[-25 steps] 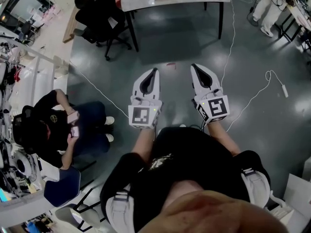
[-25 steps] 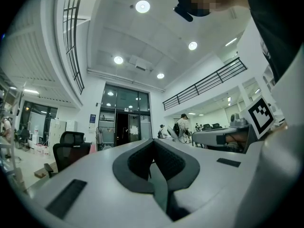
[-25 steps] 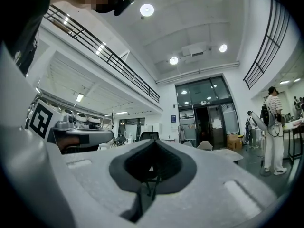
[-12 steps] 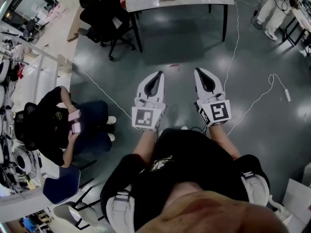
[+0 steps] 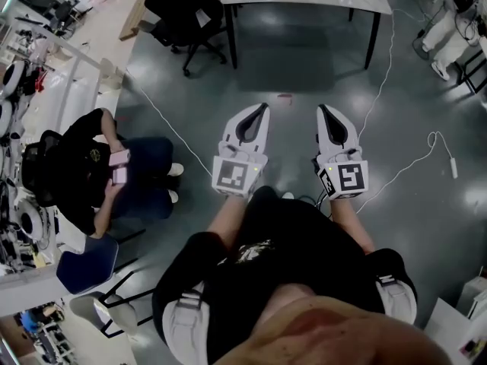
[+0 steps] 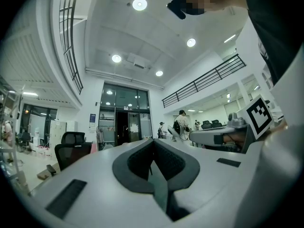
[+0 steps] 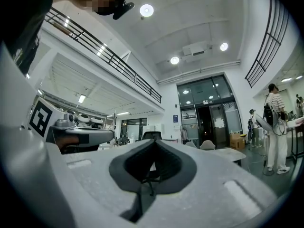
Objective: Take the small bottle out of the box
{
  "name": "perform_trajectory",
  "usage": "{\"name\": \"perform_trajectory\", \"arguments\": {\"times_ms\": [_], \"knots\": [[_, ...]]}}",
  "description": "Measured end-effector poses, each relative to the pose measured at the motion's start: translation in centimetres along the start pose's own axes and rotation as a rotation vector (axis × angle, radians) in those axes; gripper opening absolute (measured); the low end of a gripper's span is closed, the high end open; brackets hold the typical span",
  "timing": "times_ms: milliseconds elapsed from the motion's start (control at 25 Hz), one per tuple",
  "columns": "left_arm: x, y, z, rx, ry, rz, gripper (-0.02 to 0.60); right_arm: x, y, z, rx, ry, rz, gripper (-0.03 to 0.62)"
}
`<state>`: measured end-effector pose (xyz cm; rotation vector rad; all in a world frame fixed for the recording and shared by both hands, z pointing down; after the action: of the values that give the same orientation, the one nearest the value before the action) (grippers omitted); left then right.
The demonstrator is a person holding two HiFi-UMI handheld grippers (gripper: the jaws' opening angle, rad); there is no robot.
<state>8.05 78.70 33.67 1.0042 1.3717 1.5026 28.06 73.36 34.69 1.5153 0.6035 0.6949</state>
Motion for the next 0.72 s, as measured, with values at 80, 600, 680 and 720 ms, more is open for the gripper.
{"name": "perform_trajectory", "arguments": {"times_ms": [80,600,680,720], "knots": [[0.3,0.2,-0.2,0.001,-0.006,-0.004,0.014,-0.1,0.2,-0.3,-0.004,-0.006,-0.001,-0.005],[1.3,-0.1,-0.9,-0.012,-0.059,-0.005,0.014,-1.2,-0.2,-0.6,0.015,-0.034,0.013,-0.005],[1.8,0.2,-1.4,-0.013,-0.059,-0.002,0.014,-1.5,-0.1,-1.1,0.017,-0.030,0.015,-0.005],[1.8,0.3,-1.7,-0.008,-0.058,0.001,0.014,-1.7,-0.1,-1.3,0.019,-0.029,0.015,-0.005]]}}
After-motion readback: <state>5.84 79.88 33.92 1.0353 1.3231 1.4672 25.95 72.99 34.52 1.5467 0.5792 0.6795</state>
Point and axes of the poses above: the fingertips, and each gripper's own axes: x backward along the fingers, z to its right, y out of its underside, the point moved 9 cm from there along x, backward along the fingers, and after that the axes turned 4 degrees about -z, right-handed, at the moved point
